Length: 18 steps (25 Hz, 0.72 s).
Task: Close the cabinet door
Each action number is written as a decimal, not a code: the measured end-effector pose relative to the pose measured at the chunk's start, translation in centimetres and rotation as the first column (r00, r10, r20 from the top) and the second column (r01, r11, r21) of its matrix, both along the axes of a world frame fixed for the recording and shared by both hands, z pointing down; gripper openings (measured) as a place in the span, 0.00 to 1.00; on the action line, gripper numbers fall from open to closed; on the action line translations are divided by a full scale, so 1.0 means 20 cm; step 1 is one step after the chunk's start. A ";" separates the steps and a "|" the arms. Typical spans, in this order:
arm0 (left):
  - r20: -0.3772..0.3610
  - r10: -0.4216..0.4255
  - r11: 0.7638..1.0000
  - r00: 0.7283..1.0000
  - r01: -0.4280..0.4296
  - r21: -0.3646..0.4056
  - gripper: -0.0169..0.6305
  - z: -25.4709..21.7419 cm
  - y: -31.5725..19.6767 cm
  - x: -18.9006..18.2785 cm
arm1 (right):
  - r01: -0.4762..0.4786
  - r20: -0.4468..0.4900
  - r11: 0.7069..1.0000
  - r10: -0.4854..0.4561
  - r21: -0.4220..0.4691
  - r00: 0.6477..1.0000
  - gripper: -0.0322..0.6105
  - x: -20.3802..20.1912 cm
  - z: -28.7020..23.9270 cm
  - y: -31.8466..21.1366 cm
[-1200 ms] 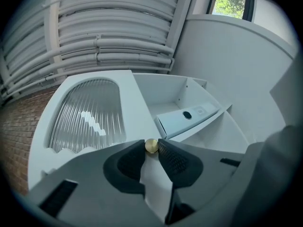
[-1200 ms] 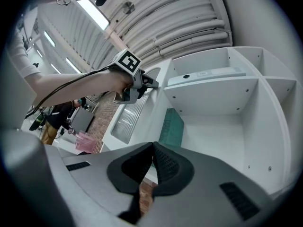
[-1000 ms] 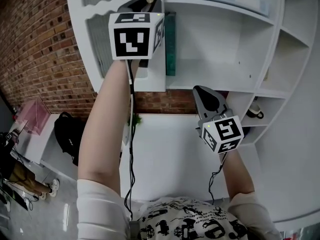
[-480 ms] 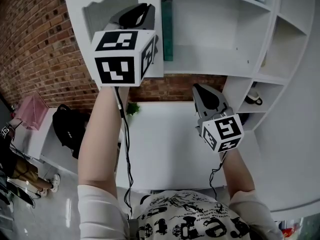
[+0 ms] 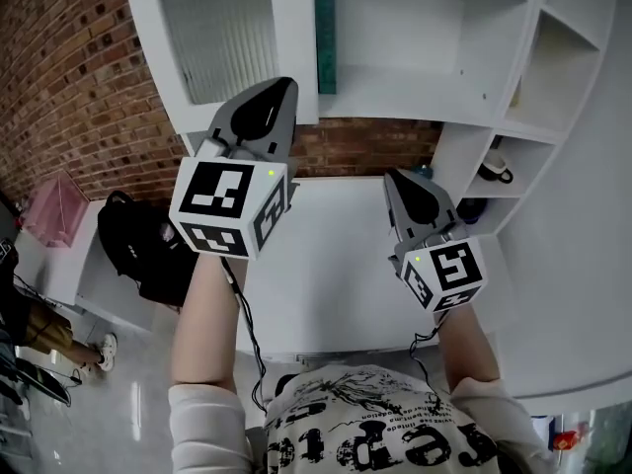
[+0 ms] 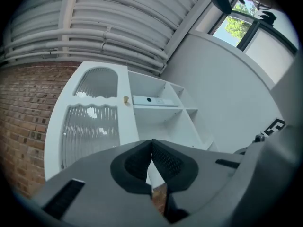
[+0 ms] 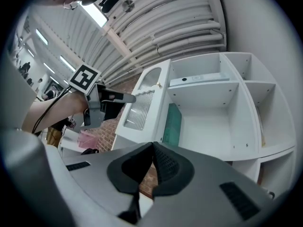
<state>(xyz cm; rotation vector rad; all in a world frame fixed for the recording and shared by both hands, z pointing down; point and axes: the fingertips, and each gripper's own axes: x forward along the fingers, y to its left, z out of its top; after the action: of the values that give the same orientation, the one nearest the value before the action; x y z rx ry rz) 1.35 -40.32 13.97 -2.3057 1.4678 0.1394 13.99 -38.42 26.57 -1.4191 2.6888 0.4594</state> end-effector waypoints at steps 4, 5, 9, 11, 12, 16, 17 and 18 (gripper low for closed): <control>-0.003 0.021 0.997 1.000 -0.021 -0.077 0.05 0.26 0.08 -0.03 | 0.009 0.005 1.000 -0.009 -0.012 1.000 0.07 0.00 0.08 0.07; -0.008 0.026 0.995 1.000 -0.026 -0.095 0.05 0.32 0.11 -0.04 | 0.009 0.009 1.000 -0.009 -0.015 1.000 0.07 0.00 0.09 0.09; -0.013 0.047 0.986 0.999 -0.049 -0.162 0.05 0.56 0.18 -0.02 | 0.003 0.020 0.999 -0.002 -0.035 1.000 0.07 0.03 0.15 0.15; -0.002 0.056 0.980 0.998 -0.055 -0.193 0.05 0.68 0.21 0.00 | -0.001 0.020 0.999 0.002 -0.046 1.000 0.07 0.04 0.18 0.16; 0.001 0.063 0.976 0.998 -0.061 -0.210 0.05 0.74 0.23 0.01 | -0.001 0.018 0.999 0.002 -0.052 1.000 0.07 0.05 0.21 0.16; -0.035 0.100 0.951 0.994 -0.105 -0.290 0.05 0.94 0.28 0.05 | 0.001 0.026 0.997 0.001 -0.083 1.000 0.07 0.07 0.28 0.17; -0.042 0.105 0.945 0.994 -0.113 -0.306 0.05 0.98 0.28 0.05 | 0.003 0.032 0.996 0.000 -0.091 0.999 0.07 0.07 0.30 0.17; -0.047 0.110 0.941 0.993 -0.119 -0.318 0.05 1.01 0.29 0.06 | 0.005 0.039 0.995 -0.001 -0.097 0.999 0.07 0.07 0.31 0.17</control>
<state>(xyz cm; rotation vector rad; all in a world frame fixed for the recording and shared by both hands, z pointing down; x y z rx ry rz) 2.46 -34.60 34.11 -2.6597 1.4601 -0.0389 15.48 -35.02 32.82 -1.4319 2.7164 0.3010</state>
